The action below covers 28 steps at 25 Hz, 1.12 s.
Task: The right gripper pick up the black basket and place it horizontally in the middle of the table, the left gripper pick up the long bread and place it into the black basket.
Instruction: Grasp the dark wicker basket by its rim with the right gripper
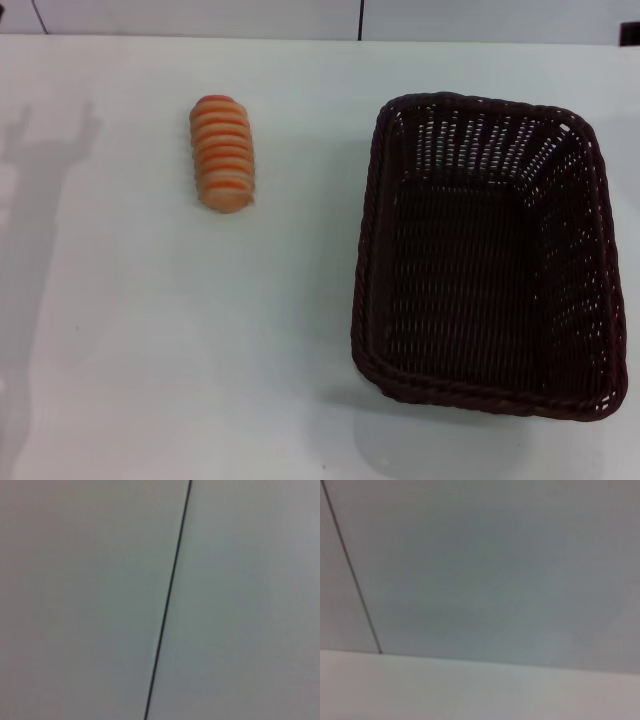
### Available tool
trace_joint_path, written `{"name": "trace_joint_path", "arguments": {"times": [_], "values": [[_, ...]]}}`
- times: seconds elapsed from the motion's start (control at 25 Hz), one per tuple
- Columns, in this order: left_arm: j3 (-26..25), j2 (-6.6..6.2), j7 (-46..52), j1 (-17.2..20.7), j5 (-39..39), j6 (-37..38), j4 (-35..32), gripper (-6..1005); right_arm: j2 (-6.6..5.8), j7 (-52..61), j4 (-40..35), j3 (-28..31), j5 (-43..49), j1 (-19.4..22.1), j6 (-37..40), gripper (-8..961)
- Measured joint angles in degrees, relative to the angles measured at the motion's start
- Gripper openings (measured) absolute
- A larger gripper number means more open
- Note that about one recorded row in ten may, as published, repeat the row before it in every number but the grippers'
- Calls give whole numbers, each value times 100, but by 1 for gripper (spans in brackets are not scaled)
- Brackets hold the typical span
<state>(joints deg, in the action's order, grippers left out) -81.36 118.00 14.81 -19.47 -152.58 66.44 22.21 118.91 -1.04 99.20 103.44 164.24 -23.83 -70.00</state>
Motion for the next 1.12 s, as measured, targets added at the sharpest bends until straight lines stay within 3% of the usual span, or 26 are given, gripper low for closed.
{"name": "trace_joint_path", "arguments": {"times": [0.28,1.12], "values": [[-195,-2,142,26,-9,70,-21,846,-10,681,-27,212,-622,-155,-640,649],[-363,-14,154,-10,-31,19,-68,846,-8,1304,-35,210,-391,-109,-1435,647]]}}
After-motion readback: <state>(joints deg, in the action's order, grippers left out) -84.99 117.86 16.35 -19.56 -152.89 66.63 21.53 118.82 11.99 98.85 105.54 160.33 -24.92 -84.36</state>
